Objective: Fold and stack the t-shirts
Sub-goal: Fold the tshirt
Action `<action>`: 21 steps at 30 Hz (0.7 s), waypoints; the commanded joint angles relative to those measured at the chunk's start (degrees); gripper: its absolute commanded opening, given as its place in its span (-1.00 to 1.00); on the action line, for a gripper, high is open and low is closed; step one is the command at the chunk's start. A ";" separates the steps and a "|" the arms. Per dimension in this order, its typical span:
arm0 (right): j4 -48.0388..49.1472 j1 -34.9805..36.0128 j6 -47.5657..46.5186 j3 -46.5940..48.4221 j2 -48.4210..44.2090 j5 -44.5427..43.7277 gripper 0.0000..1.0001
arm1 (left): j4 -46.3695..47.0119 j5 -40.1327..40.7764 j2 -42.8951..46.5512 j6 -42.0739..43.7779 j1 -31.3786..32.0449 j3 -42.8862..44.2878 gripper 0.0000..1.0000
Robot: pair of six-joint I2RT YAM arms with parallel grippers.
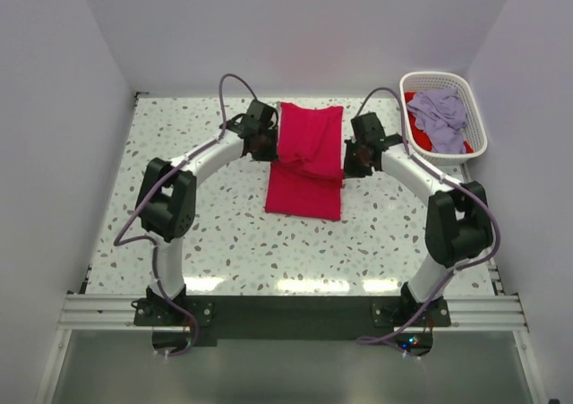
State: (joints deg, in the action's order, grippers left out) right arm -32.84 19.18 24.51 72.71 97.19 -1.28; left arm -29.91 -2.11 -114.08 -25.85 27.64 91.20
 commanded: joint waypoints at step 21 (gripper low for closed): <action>3.21 2.96 -7.98 7.54 1.61 0.06 -0.15 | 6.44 8.69 11.76 -4.38 0.13 -10.23 0.11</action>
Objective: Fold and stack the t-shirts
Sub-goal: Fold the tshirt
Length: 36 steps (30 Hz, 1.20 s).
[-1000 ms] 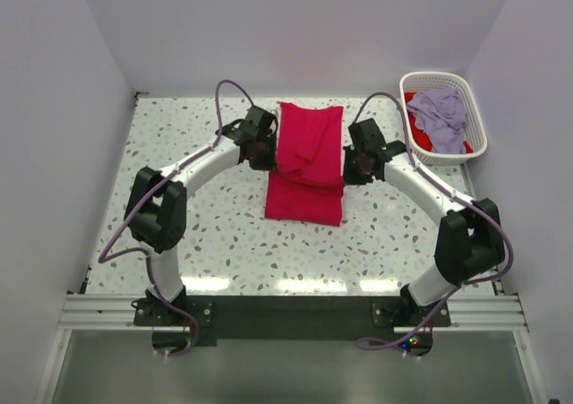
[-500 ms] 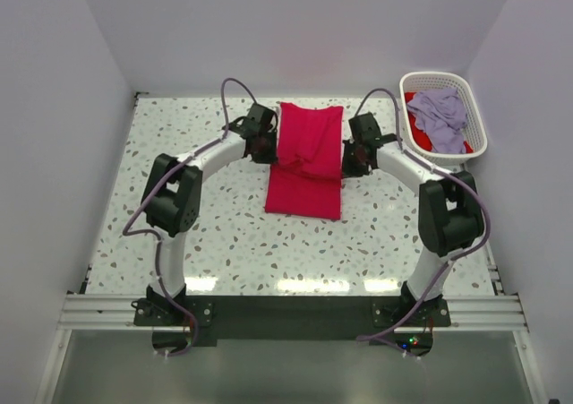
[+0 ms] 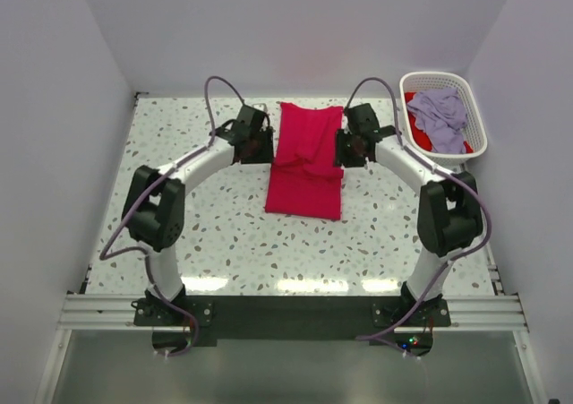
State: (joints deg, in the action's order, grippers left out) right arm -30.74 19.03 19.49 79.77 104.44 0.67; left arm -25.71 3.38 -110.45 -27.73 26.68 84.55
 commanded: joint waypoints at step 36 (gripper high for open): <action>18.10 5.67 -0.50 16.79 16.31 -5.41 -0.64 | 14.55 -5.92 12.27 -7.69 13.31 -34.01 -0.61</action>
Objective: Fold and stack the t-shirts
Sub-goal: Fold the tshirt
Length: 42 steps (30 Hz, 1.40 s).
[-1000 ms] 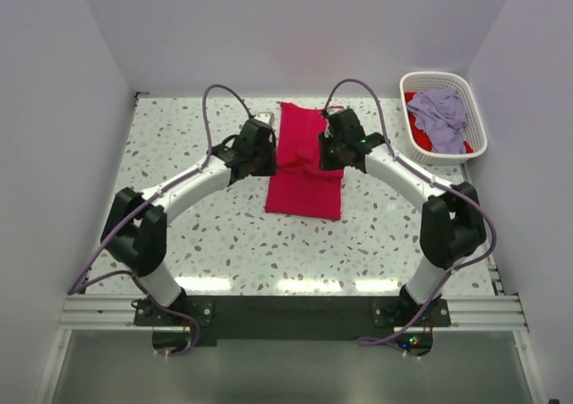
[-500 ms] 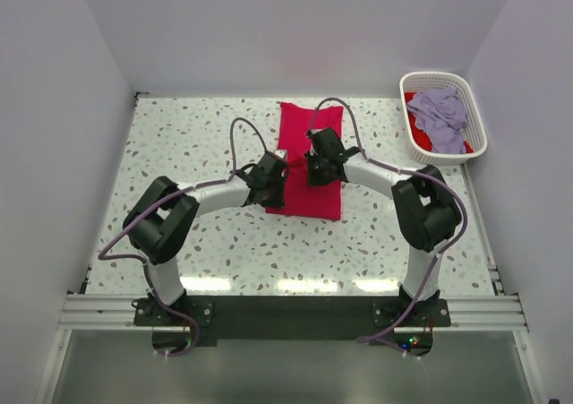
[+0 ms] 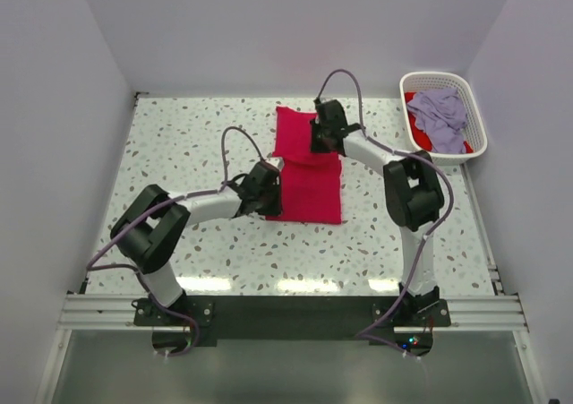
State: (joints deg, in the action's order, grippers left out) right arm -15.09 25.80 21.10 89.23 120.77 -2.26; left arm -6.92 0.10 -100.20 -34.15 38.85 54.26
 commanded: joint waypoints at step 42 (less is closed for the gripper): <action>36.80 -15.95 18.89 -30.61 -3.27 37.33 -0.21 | 20.53 -24.97 -11.40 -8.04 -22.15 2.00 -0.52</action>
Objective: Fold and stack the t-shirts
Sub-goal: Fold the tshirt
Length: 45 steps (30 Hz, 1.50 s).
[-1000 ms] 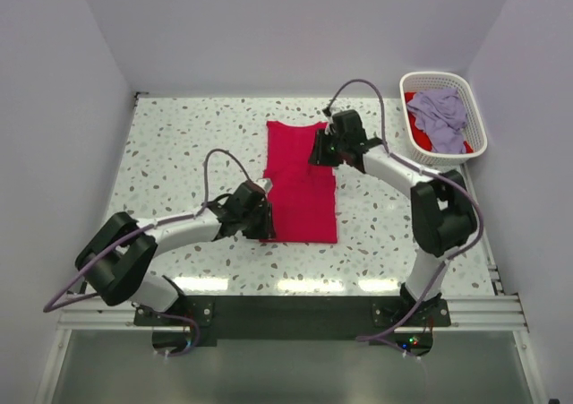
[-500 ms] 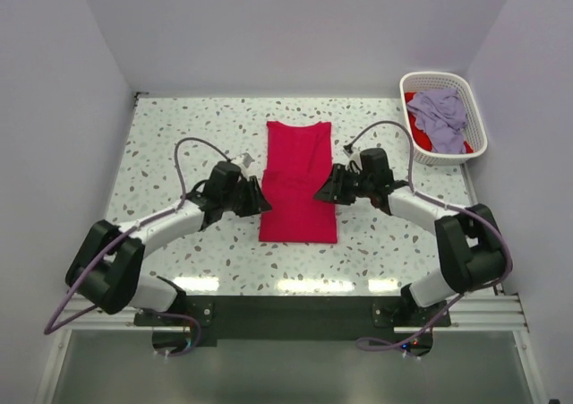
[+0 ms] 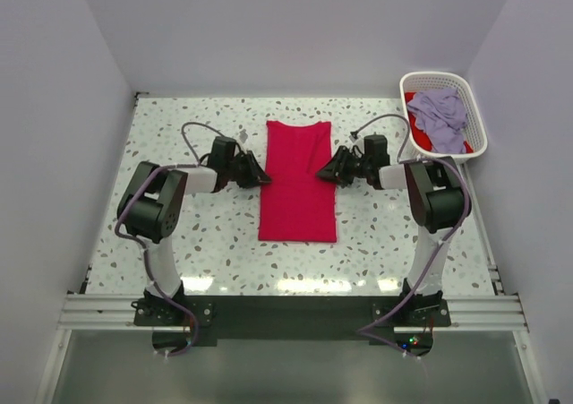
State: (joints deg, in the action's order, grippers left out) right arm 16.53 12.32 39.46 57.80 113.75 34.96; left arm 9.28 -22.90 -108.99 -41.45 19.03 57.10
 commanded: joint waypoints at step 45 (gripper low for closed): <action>-34.52 1.12 -12.56 -24.59 -45.01 -7.51 0.01 | -21.91 13.91 45.09 -1.89 12.88 -29.69 -0.10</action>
State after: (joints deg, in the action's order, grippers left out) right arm -3.64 11.79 32.21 28.93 73.30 38.85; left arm -4.36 -14.33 -66.85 -45.52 31.68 23.49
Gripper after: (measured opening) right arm 0.496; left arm 0.429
